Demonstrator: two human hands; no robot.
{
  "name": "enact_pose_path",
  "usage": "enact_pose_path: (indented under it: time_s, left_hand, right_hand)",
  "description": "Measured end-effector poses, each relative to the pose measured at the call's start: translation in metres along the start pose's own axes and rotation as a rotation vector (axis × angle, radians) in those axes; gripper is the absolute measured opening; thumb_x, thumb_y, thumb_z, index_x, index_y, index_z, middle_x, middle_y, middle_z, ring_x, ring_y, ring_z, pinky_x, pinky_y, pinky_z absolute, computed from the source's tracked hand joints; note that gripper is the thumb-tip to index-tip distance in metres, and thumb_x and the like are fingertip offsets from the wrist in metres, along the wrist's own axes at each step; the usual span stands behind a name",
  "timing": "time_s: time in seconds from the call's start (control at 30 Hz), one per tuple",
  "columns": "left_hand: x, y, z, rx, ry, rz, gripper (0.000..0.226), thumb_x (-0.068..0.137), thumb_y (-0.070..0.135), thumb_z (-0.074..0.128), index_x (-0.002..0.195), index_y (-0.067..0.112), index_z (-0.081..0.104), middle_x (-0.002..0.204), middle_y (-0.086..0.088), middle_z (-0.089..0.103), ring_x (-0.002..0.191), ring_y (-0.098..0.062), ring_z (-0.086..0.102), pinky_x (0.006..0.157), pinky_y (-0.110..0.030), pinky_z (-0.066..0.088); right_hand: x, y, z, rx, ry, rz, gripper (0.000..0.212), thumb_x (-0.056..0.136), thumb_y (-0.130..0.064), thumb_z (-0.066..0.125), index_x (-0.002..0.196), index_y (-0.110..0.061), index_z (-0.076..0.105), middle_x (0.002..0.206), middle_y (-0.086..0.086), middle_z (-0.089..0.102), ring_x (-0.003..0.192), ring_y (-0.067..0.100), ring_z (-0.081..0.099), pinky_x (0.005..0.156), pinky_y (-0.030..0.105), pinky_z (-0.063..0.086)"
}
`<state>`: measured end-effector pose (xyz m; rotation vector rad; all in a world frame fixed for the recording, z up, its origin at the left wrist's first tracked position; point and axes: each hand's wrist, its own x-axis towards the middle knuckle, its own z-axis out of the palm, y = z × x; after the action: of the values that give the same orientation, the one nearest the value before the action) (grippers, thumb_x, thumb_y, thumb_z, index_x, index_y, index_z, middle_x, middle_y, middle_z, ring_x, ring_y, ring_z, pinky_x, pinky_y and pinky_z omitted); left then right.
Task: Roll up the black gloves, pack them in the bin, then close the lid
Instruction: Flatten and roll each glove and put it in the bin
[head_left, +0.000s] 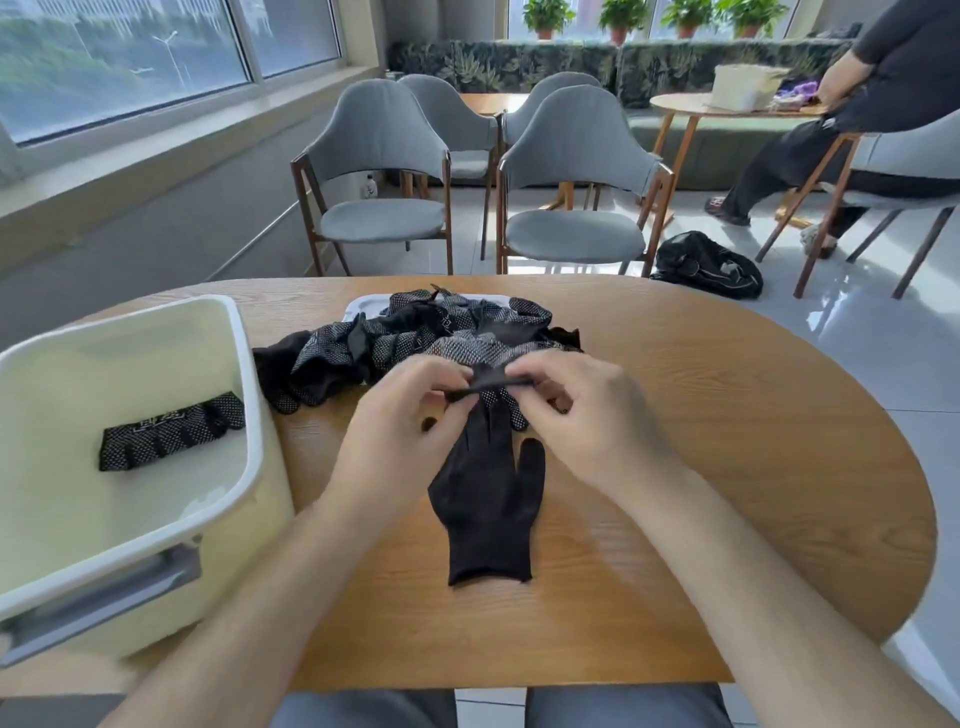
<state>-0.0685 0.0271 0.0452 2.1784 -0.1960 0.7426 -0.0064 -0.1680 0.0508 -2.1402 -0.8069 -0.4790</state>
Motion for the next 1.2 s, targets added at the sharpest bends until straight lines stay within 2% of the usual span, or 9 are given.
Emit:
enact_pose_path:
  time_s: [0.13,0.23,0.3,0.4,0.5,0.67,0.8,0.93,1.2]
  left_hand:
    - [-0.057,-0.031,0.006,0.145,-0.224,0.157,0.013,0.087,0.011,0.077,0.093,0.015,0.066,0.110,0.010,0.066,0.103,-0.007,0.063,0.090,-0.023,0.051]
    - [-0.079,-0.037,0.004,0.156,-0.297,0.203,0.008,0.091,0.014,0.074,0.096,0.012,0.068,0.112,0.007,0.067,0.104,-0.008,0.063,0.092,-0.018,0.048]
    - [-0.085,-0.038,0.004,0.166,-0.315,0.216,0.009,0.093,0.020,0.067,0.096,0.011,0.068,0.112,0.006,0.066,0.104,-0.009,0.062,0.091,-0.017,0.047]
    - [-0.088,-0.041,0.005,0.184,-0.348,0.287,0.010,0.093,0.018,0.065,0.096,0.009,0.068,0.110,0.004,0.065,0.102,-0.013,0.060,0.094,-0.016,0.044]
    - [-0.092,-0.043,0.006,0.231,-0.337,0.369,0.006,0.089,0.010,0.071,0.095,0.008,0.069,0.106,0.001,0.066,0.098,-0.018,0.059,0.093,-0.022,0.046]
    - [-0.096,-0.041,0.002,0.266,-0.303,0.379,0.007,0.089,0.014,0.073,0.094,0.011,0.070,0.100,0.003,0.063,0.091,-0.021,0.058,0.074,-0.038,0.051]
    - [-0.097,-0.033,-0.003,0.229,-0.384,0.367,0.008,0.088,0.022,0.074,0.091,0.015,0.070,0.097,0.006,0.062,0.089,-0.018,0.056,0.072,-0.036,0.047]
    - [-0.098,-0.030,-0.007,0.231,-0.484,0.309,0.021,0.086,0.035,0.074,0.099,0.019,0.068,0.104,0.008,0.059,0.092,-0.017,0.055,0.077,-0.036,0.047]
    - [-0.101,-0.034,-0.006,0.192,-0.483,0.253,0.018,0.089,0.033,0.074,0.096,0.020,0.063,0.103,0.011,0.054,0.089,-0.011,0.055,0.079,-0.031,0.047]
  right_hand:
    - [-0.057,0.015,0.021,-0.061,-0.082,-0.055,0.018,0.088,-0.027,0.064,0.102,-0.026,0.075,0.099,-0.014,0.072,0.083,0.011,0.070,0.072,0.037,0.058]
    - [-0.079,0.018,0.027,-0.104,-0.097,-0.108,0.013,0.084,-0.022,0.068,0.094,-0.023,0.076,0.105,-0.010,0.066,0.084,0.015,0.066,0.074,0.031,0.055]
    - [-0.089,0.016,0.030,-0.102,-0.104,-0.153,0.009,0.080,-0.020,0.070,0.089,-0.019,0.074,0.106,-0.005,0.061,0.086,0.011,0.058,0.079,0.022,0.047]
    - [-0.095,0.015,0.029,-0.081,-0.128,-0.204,0.009,0.078,-0.016,0.070,0.086,-0.016,0.073,0.104,-0.002,0.061,0.084,0.005,0.048,0.082,0.015,0.039]
    - [-0.098,0.016,0.028,-0.058,-0.155,-0.218,0.011,0.077,-0.013,0.069,0.087,-0.016,0.073,0.103,-0.003,0.063,0.088,0.012,0.058,0.082,0.018,0.043]
    - [-0.098,0.015,0.028,-0.009,-0.202,-0.229,0.010,0.076,-0.009,0.069,0.086,-0.013,0.071,0.107,-0.003,0.065,0.095,0.015,0.060,0.082,0.025,0.049]
    - [-0.100,0.015,0.027,0.007,-0.291,-0.251,0.009,0.077,-0.010,0.069,0.085,-0.014,0.069,0.110,-0.002,0.064,0.100,0.017,0.059,0.081,0.033,0.050]
    - [-0.100,0.014,0.026,0.033,-0.333,-0.242,0.010,0.079,-0.009,0.070,0.086,-0.015,0.071,0.114,-0.002,0.064,0.106,0.018,0.059,0.086,0.035,0.049]
    - [-0.104,0.014,0.025,0.082,-0.283,-0.231,0.010,0.080,-0.008,0.074,0.086,-0.015,0.074,0.115,-0.002,0.067,0.104,0.015,0.063,0.080,0.031,0.050]
